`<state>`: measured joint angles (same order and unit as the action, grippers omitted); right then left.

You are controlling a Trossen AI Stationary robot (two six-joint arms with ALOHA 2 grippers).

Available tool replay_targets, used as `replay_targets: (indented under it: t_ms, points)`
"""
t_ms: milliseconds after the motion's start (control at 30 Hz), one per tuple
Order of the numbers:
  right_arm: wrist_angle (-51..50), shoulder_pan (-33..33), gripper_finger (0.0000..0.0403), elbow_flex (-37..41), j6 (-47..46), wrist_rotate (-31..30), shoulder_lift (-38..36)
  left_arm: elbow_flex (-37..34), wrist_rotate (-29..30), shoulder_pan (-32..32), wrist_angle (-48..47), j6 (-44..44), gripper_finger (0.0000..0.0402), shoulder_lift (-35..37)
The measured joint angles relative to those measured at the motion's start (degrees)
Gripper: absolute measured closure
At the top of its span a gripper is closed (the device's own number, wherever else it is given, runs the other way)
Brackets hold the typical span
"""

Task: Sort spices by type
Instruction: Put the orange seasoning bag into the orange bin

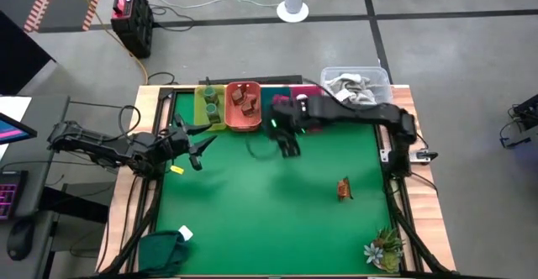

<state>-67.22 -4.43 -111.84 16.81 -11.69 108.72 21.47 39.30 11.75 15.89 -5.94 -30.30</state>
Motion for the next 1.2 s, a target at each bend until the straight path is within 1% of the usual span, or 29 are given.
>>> replay_targets:
  t_ms: [100,200,300,400,500,600,700,800,867,1000,1200]
  points:
    - [-0.65,5.25,0.0111,6.95,-4.95,0.44,-5.19,0.00,-0.01,0.59,0.07,0.54,0.0238,0.00]
    - [0.14,10.44,0.0111,14.88,-12.04,0.41,-11.72,0.00,-0.01,1.38,0.21,0.60,0.0238,0.00]
    - [1.92,15.47,0.0111,22.08,-21.30,0.38,-18.08,0.00,-0.01,1.79,0.54,0.62,0.0238,0.00]
    - [2.52,20.66,0.0111,27.88,-30.03,-0.01,-22.85,0.00,-0.01,1.79,0.73,0.64,0.0238,0.00]
    - [-0.05,25.40,0.0111,32.07,-39.65,-2.19,-26.30,0.00,-0.01,1.79,1.64,0.62,0.0238,-0.02]
    - [-5.33,27.95,0.0111,34.16,-51.88,-2.66,-28.07,0.39,0.01,1.79,2.27,0.64,0.0238,0.00]
    - [-12.47,29.36,0.0111,34.41,-64.17,-3.02,-28.54,0.67,0.01,1.79,2.31,0.64,0.0238,-0.02]
    - [-18.53,30.05,0.0111,34.41,-72.70,-2.77,-28.58,0.76,0.01,1.79,2.27,0.64,0.0238,-0.04]
    - [-20.31,30.16,0.0111,34.41,-75.60,-1.31,-28.54,0.76,0.01,1.79,2.26,0.64,0.0238,-0.04]
    - [-19.76,30.18,0.0111,34.41,-78.01,1.39,-28.54,0.76,0.01,1.79,1.99,0.64,0.0238,-0.04]
    - [-19.40,30.18,0.0111,34.41,-82.66,3.10,-28.52,0.76,0.01,1.79,1.10,1.95,0.0238,-0.04]
